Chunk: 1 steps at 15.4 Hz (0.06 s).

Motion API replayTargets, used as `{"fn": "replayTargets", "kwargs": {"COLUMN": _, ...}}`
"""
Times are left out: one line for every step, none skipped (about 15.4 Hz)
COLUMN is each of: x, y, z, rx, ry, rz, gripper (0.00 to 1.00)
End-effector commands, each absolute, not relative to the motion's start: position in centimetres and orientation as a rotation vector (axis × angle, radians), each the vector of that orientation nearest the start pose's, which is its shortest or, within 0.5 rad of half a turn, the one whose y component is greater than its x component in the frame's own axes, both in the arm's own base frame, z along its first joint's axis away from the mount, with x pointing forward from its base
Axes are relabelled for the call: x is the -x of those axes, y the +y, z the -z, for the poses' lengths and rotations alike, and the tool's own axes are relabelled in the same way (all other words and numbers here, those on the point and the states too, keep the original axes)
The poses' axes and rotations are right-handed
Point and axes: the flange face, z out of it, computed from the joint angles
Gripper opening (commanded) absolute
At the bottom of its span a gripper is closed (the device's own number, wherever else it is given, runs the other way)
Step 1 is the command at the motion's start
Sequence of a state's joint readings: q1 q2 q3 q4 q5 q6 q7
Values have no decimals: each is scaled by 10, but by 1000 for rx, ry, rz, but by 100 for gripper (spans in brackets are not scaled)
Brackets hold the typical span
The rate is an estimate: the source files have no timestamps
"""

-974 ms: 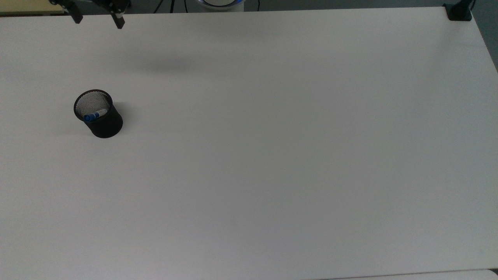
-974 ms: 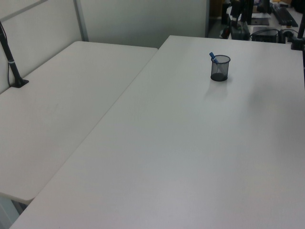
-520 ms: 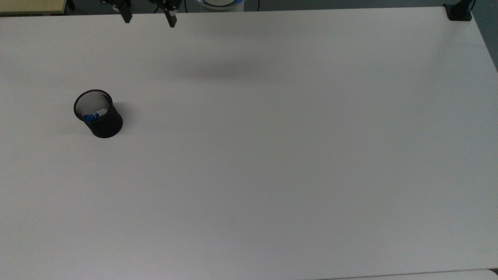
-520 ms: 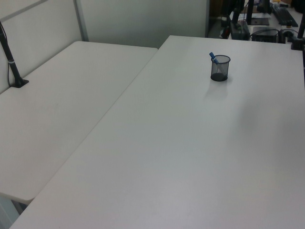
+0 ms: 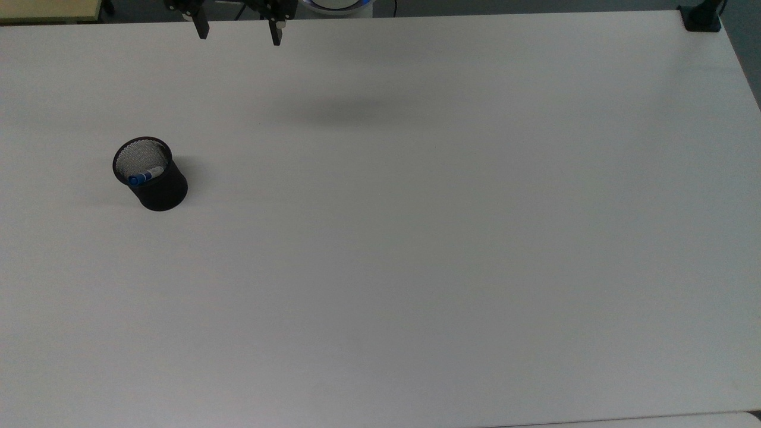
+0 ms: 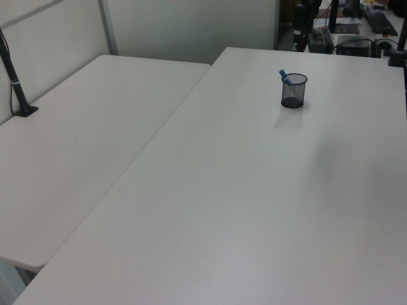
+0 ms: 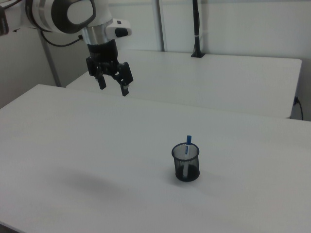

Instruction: Insert the marker

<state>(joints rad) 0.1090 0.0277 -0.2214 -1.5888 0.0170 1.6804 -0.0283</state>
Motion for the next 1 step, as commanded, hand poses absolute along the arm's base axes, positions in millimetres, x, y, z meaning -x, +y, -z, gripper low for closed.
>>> {"fn": "replayTargets", "kwargs": {"x": -569, "y": -63, "z": -612, "rx": 3141, "ry": 107, "rz": 126, "gripper": 100}}
